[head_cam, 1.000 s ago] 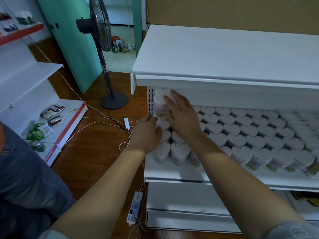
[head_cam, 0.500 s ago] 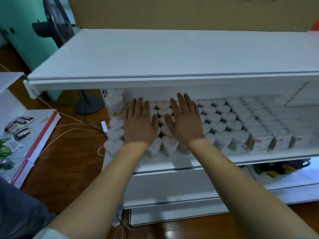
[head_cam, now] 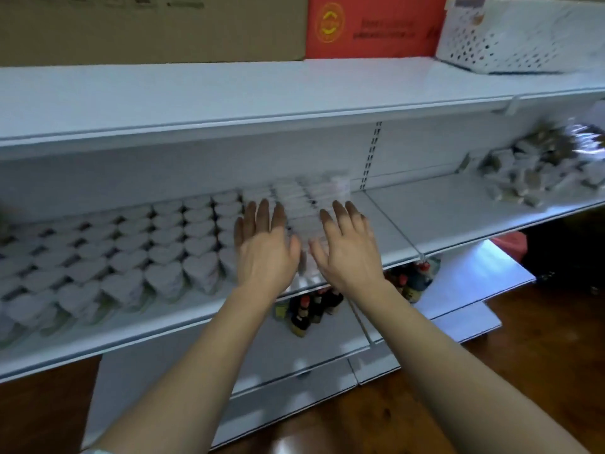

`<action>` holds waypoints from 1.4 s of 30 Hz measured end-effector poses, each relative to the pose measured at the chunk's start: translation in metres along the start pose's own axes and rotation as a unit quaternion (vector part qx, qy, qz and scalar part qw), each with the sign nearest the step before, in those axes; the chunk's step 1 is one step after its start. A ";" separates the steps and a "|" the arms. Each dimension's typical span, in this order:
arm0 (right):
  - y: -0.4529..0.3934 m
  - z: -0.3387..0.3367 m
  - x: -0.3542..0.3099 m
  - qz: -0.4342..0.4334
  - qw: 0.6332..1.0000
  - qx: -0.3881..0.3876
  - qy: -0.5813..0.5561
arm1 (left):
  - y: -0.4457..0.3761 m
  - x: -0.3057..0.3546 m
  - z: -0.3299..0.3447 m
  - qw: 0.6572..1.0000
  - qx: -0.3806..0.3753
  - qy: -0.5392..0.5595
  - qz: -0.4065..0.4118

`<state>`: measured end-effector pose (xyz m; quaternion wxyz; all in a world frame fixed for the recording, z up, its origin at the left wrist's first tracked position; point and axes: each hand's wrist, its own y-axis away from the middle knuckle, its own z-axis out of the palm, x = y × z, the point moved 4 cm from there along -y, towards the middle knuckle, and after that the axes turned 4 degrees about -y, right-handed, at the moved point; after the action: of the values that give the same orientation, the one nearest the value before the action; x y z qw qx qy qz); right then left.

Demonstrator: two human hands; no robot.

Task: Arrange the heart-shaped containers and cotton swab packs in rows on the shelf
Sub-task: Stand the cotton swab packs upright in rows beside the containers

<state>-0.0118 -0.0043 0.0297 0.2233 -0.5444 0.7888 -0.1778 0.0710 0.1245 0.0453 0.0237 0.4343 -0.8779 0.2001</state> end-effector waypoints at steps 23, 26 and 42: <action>-0.028 -0.046 0.557 0.261 0.950 -0.098 0.141 | -0.196 0.468 0.189 0.970 -0.123 0.068 0.197; -0.042 -0.028 0.618 0.258 0.948 -0.136 0.129 | -0.213 0.501 0.220 0.971 -0.150 0.056 0.177; -0.078 -0.011 0.706 0.001 0.981 0.023 -0.195 | -0.242 0.609 0.295 0.948 -0.147 0.261 -0.105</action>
<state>-0.1742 -0.6935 -0.0322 0.3854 -0.5622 0.7266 -0.0858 -0.0814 -0.5757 -0.0145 0.3366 0.4478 -0.8104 0.1715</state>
